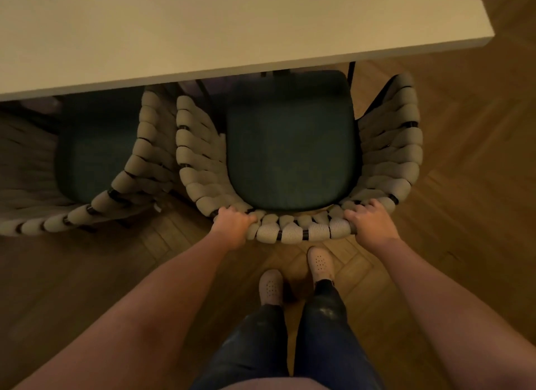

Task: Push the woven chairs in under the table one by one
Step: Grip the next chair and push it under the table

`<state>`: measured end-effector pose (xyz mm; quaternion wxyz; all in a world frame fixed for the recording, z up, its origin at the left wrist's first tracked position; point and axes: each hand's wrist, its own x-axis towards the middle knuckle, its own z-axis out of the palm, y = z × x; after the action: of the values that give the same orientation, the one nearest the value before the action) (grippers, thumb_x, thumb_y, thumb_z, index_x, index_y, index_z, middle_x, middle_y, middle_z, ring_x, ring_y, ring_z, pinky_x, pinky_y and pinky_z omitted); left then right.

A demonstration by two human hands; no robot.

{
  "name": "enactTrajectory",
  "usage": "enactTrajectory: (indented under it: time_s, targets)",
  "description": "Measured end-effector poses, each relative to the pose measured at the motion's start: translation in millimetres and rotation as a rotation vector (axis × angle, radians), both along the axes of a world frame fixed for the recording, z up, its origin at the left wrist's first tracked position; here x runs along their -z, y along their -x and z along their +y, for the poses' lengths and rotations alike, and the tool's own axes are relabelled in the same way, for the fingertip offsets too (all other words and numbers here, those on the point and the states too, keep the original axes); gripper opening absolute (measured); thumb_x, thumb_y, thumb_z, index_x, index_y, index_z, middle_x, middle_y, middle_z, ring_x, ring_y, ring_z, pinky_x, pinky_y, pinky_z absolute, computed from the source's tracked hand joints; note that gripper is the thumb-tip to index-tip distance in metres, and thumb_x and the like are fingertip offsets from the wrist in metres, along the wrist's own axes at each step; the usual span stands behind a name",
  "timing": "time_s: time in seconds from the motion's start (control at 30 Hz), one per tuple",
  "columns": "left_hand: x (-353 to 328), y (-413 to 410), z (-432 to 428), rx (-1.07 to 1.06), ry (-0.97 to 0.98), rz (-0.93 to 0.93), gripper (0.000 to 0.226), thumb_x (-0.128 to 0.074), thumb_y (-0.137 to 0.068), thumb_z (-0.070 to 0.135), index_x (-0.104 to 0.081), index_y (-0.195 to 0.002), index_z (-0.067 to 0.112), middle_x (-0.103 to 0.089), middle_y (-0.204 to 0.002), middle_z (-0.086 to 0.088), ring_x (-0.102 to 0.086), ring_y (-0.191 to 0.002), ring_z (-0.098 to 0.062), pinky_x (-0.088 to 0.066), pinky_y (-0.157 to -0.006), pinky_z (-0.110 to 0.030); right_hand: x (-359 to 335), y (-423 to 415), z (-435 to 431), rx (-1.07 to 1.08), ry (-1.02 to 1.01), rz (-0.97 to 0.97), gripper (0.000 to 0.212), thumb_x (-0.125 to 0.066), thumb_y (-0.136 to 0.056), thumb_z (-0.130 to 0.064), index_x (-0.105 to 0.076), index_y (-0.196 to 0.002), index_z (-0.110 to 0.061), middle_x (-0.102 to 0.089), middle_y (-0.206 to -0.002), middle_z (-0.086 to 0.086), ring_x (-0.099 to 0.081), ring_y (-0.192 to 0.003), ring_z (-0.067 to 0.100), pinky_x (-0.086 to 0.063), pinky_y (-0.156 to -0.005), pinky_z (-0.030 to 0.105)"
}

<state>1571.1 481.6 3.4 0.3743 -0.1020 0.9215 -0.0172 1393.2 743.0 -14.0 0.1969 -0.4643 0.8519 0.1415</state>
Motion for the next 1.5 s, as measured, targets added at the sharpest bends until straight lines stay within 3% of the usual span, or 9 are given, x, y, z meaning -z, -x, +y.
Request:
enactTrajectory:
  time_s: [0.53, 0.73, 0.97, 1.27, 1.5]
  targets:
    - [-14.6, 87.4, 50.1, -0.010, 0.034, 0.021, 0.049, -0.055, -0.093, 0.027, -0.041, -0.140, 0.032, -0.060, -0.118, 0.000, -0.053, -0.113, -0.022, -0.036, -0.099, -0.042, -12.6, 79.9, 41.2, 0.015, -0.055, 0.029, 0.031, -0.049, -0.089, -0.009, -0.058, -0.114, -0.025, -0.062, -0.107, 0.000, -0.060, -0.103, 0.022, -0.032, -0.100, 0.036]
    - [-11.5, 108.8, 53.2, -0.077, 0.006, 0.039, 0.047, -0.059, -0.091, 0.027, -0.045, -0.136, 0.034, -0.060, -0.120, 0.003, -0.052, -0.116, -0.021, -0.033, -0.103, -0.044, -11.8, 110.7, 40.1, 0.007, -0.032, -0.013, 0.039, -0.050, -0.092, -0.010, -0.055, -0.125, -0.029, -0.060, -0.116, 0.000, -0.057, -0.110, 0.022, -0.029, -0.104, 0.037]
    - [-12.0, 132.6, 43.4, -0.143, -0.036, 0.024, 0.049, -0.058, -0.093, 0.027, -0.042, -0.139, 0.036, -0.057, -0.130, 0.004, -0.045, -0.130, -0.024, -0.011, -0.115, -0.059, -12.6, 138.9, 26.2, -0.022, -0.022, -0.009, 0.036, -0.052, -0.093, -0.012, -0.054, -0.125, -0.029, -0.059, -0.116, 0.000, -0.057, -0.110, 0.022, -0.029, -0.106, 0.039]
    - [-13.5, 141.2, 39.8, -0.125, -0.049, 0.010, 0.047, -0.061, -0.091, 0.030, -0.045, -0.135, 0.034, -0.056, -0.132, 0.003, -0.046, -0.128, -0.024, -0.017, -0.114, -0.059, -18.2, 148.8, 22.4, -0.052, -0.034, -0.034, 0.035, -0.052, -0.092, -0.012, -0.055, -0.122, -0.030, -0.058, -0.116, -0.002, -0.056, -0.111, 0.021, -0.029, -0.106, 0.039]
    - [-16.6, 136.1, 41.5, -0.093, -0.015, -0.033, 0.053, -0.059, -0.092, 0.024, -0.041, -0.141, 0.028, -0.052, -0.137, -0.001, -0.040, -0.134, -0.027, 0.000, -0.113, -0.065, -22.3, 146.1, 16.3, -0.024, -0.085, -0.090, 0.028, -0.057, -0.091, -0.023, -0.059, -0.118, -0.030, -0.059, -0.112, -0.002, -0.054, -0.112, 0.020, -0.030, -0.106, 0.040]
